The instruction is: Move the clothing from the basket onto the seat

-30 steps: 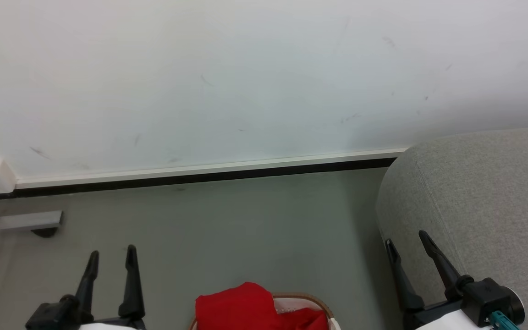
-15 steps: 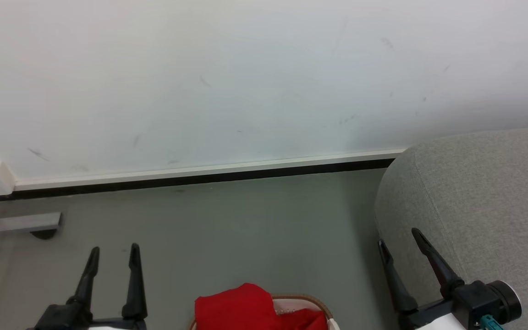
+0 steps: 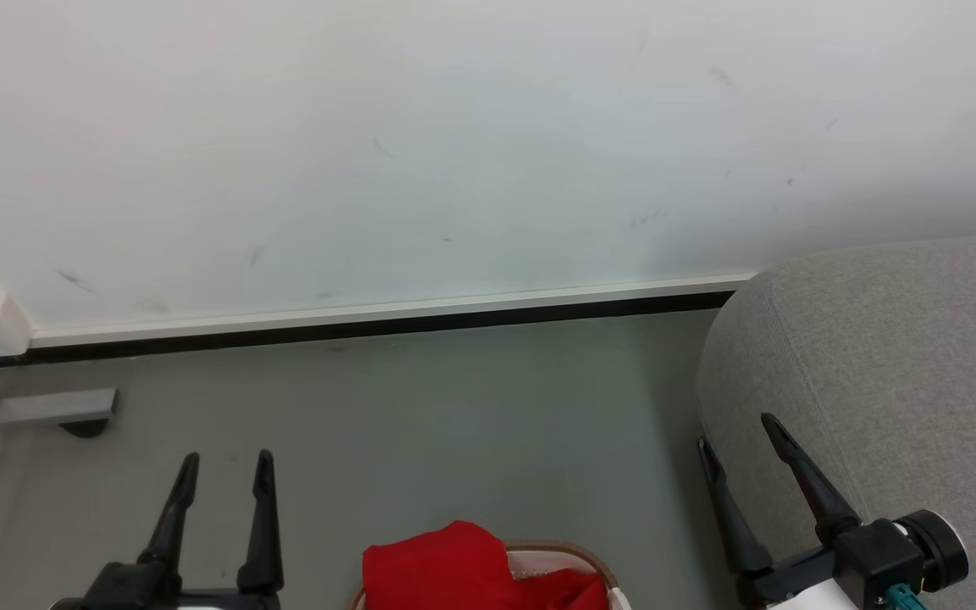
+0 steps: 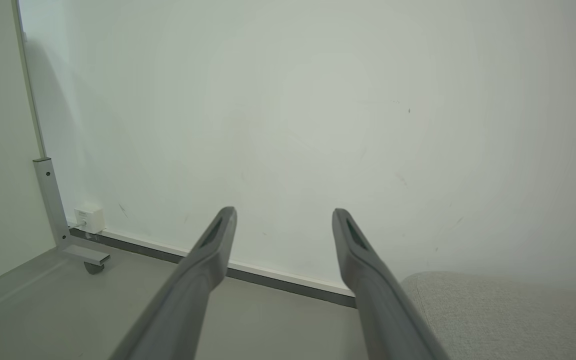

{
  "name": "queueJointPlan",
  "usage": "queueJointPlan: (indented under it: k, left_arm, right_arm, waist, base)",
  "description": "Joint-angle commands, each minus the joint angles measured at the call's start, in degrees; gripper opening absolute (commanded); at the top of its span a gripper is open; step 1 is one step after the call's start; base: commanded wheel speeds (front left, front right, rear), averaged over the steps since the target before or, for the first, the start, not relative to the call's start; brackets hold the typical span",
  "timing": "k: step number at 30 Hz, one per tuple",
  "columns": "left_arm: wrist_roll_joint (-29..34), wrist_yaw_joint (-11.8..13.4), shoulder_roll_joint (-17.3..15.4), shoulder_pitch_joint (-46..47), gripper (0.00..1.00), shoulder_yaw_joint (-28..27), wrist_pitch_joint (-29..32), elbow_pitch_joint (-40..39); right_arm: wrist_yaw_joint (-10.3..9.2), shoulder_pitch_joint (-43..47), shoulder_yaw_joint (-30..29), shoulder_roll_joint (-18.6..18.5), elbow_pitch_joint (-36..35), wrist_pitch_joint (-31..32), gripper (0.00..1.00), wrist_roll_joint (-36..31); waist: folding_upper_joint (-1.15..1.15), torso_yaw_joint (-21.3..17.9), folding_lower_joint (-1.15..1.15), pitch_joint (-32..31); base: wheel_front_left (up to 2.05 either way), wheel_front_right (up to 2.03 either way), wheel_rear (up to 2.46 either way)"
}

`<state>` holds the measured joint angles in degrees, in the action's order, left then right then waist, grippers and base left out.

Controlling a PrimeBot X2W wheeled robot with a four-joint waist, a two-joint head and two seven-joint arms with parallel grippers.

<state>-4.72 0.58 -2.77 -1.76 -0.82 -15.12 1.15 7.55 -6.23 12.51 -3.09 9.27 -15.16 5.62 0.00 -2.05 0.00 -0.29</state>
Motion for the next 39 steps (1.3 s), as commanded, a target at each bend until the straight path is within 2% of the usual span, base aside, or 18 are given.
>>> queueJointPlan:
  k: [1,15,26,31,39]
  left_arm:
    - [-0.4,0.2,-0.2,-0.6,1.00,0.0,-0.1,-0.1]
    - [-4.4,0.0,-0.2,0.0,1.00,0.6,-0.1,1.2]
    - [-4.1,-3.2,-0.2,6.0,1.00,1.2,-0.1,6.4]
    - [-3.0,-5.2,-1.3,10.4,1.00,2.6,-0.1,12.5]
    - [-1.1,-7.5,-5.7,20.1,1.00,8.7,2.3,27.1]
  right_arm:
    - [-0.12,0.0,-0.2,0.1,-0.3,0.0,1.00,-0.3]
    - [-0.12,0.1,-1.2,0.2,-0.4,0.0,1.00,1.0]
    - [-0.12,-3.8,-3.5,0.2,-3.7,0.0,1.00,3.2]
    - [-0.12,-5.8,-5.4,0.2,-6.5,0.0,1.00,5.1]
    - [-0.12,-8.6,-8.8,0.2,-12.6,0.0,1.00,7.8]
  waist:
    - [0.00,0.1,0.00,0.0]
    - [0.00,-0.6,0.00,1.7]
    - [0.00,-5.1,0.00,11.5]
    - [0.00,-7.8,0.00,17.1]
    - [0.00,-11.4,0.00,26.2]
  base:
    - [0.00,0.00,0.00]
    - [0.00,0.00,0.00]
    - [0.00,0.00,0.00]
    - [0.00,0.00,0.00]
    - [0.00,0.00,0.00]
